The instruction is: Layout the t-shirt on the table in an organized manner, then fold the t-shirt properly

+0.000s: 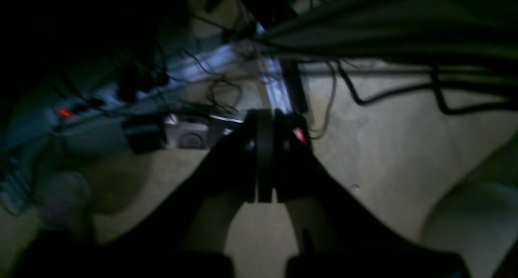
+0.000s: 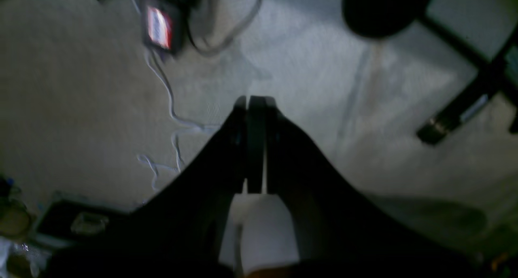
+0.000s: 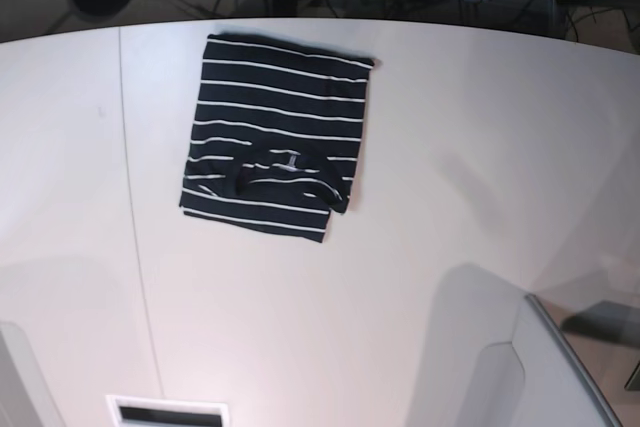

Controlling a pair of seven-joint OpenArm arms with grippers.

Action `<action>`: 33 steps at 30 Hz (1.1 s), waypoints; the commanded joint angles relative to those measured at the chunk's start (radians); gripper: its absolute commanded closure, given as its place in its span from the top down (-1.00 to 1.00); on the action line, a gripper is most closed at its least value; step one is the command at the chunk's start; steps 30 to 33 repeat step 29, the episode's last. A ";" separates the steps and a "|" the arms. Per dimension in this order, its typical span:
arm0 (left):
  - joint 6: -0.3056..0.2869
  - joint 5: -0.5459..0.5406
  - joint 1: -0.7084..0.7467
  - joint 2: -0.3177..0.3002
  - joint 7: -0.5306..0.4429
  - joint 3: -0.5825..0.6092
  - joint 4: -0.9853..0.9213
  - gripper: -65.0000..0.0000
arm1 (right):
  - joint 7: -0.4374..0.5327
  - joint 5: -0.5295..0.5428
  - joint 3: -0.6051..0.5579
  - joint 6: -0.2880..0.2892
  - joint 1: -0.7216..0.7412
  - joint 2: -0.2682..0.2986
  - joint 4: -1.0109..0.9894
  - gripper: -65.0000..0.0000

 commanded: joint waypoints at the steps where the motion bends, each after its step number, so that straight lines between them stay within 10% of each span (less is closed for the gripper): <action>1: 0.000 0.002 -0.005 -0.005 -0.008 0.002 -0.009 -1.00 | 0.003 0.003 0.002 0.004 -0.008 0.008 0.005 -0.98; 33: 0.000 -0.001 0.015 -0.006 -0.008 0.000 -0.039 -1.00 | 0.005 0.000 -0.003 0.004 0.014 -0.018 0.009 -0.98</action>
